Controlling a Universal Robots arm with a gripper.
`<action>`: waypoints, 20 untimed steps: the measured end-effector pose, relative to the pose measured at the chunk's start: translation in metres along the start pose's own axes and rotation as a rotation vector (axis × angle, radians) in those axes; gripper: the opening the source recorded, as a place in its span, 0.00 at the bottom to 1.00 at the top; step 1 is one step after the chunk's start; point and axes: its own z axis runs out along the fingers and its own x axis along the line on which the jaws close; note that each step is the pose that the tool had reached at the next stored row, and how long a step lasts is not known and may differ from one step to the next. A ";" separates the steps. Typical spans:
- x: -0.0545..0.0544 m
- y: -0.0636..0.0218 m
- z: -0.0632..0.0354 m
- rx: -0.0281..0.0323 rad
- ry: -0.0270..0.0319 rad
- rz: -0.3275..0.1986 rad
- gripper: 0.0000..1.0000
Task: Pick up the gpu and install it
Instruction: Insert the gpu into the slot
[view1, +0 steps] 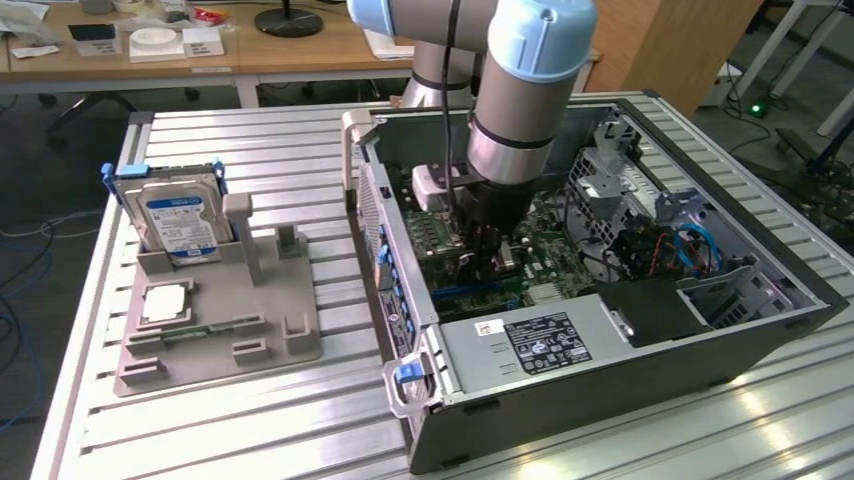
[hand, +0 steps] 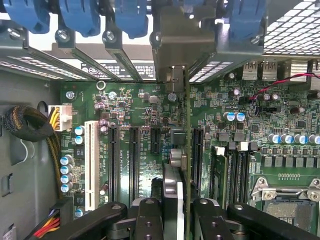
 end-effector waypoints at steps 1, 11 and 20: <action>0.000 -0.0001 0.0000 -0.0001 0.0008 0.000 0.28; -0.001 -0.0016 0.0001 0.0000 0.0018 0.000 0.28; -0.001 -0.0018 0.0007 0.0000 0.0026 0.000 0.28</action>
